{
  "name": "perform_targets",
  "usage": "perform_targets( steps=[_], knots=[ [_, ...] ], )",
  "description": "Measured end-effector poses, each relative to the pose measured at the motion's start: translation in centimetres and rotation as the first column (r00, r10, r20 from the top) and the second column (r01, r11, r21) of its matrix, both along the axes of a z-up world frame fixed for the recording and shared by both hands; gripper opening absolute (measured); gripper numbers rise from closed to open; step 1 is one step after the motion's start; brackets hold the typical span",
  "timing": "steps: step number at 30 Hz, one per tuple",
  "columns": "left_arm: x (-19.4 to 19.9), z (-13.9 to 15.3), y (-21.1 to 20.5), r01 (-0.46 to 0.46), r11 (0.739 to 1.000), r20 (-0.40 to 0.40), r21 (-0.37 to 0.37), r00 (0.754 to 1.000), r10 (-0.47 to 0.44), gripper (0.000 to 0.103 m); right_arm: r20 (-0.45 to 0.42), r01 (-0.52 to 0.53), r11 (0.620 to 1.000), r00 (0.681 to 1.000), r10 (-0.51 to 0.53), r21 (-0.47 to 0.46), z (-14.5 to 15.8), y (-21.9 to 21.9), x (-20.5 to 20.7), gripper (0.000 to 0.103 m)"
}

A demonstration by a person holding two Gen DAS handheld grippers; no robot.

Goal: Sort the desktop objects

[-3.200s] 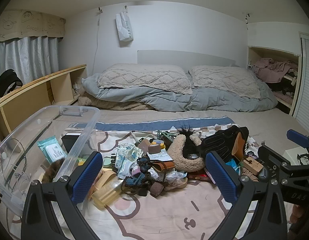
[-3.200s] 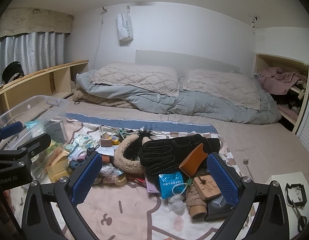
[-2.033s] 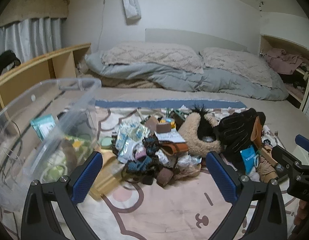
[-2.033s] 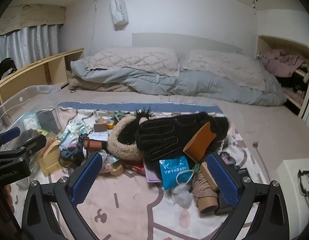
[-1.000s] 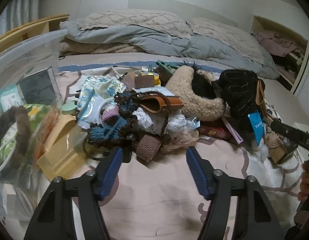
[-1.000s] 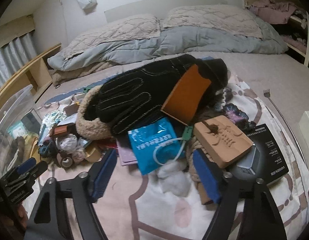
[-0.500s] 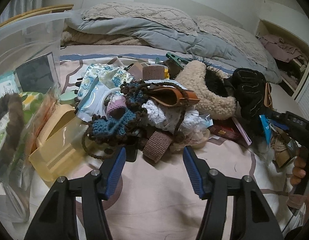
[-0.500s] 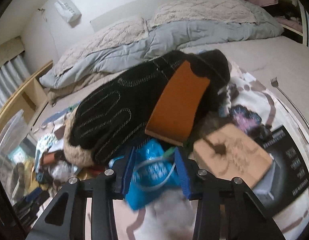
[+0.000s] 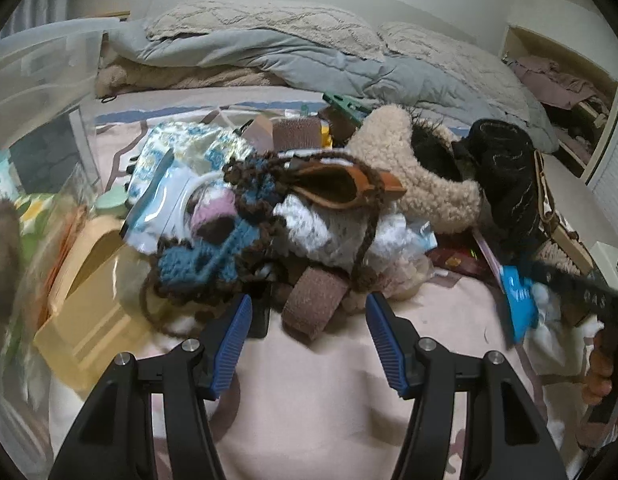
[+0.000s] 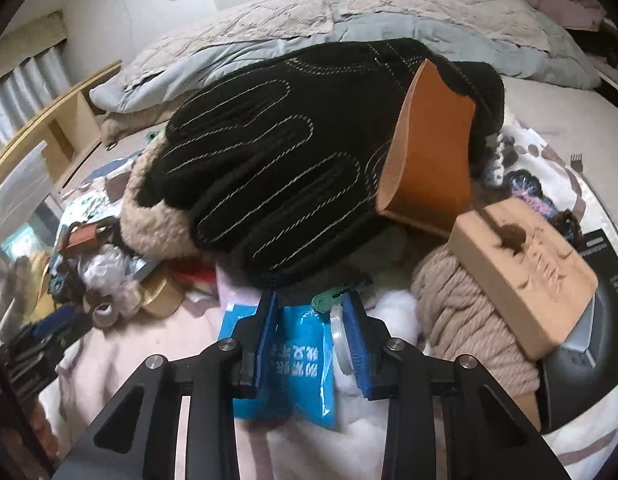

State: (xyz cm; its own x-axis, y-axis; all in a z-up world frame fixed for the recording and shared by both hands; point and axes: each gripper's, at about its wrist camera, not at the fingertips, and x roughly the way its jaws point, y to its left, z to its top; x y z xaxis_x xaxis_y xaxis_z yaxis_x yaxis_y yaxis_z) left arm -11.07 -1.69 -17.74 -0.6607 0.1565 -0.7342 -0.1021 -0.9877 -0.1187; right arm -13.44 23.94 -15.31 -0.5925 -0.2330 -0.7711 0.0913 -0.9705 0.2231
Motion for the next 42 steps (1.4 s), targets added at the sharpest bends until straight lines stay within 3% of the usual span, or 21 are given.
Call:
perform_targets(
  steps=[7,12,15,16,24,34,42],
  knots=[
    [-1.4,-0.8,0.3,0.069,0.998,-0.018,0.007,0.997,-0.069,0.059,0.033,-0.057,0.998,0.998,0.056,0.013,-0.3,-0.4,1.0,0.034],
    [-1.4,-1.2,1.4,0.110,0.993,-0.028,-0.050,0.993,-0.111,0.059,0.076,-0.120,0.992,0.990,0.121,-0.024,-0.1,-1.3,1.8,0.034],
    [-1.6,-1.5,1.9,0.111,0.990,-0.012,-0.084,0.994,-0.112,0.035,0.078,-0.112,0.993,0.990,0.115,-0.037,0.5,-0.8,2.5,0.034],
    [-1.6,-1.7,1.9,0.103,0.989,-0.005,-0.108,0.995,-0.104,0.032,0.075,-0.104,0.993,0.991,0.108,-0.051,0.9,-0.4,2.7,0.034],
    [-0.7,-1.4,2.3,0.100,0.985,-0.005,-0.141,0.995,-0.101,0.026,0.019,-0.034,0.992,0.999,0.036,-0.123,2.9,3.4,4.9,0.034],
    [3.9,1.9,3.4,0.143,0.985,0.065,-0.096,0.988,-0.137,0.025,0.053,0.035,0.980,0.998,-0.025,-0.194,2.3,6.2,5.4,0.034],
    [9.1,2.4,3.3,0.184,0.980,0.112,0.069,0.975,-0.191,0.025,0.073,-0.026,0.978,0.996,0.043,-0.209,1.7,4.0,5.4,0.034]
  ],
)
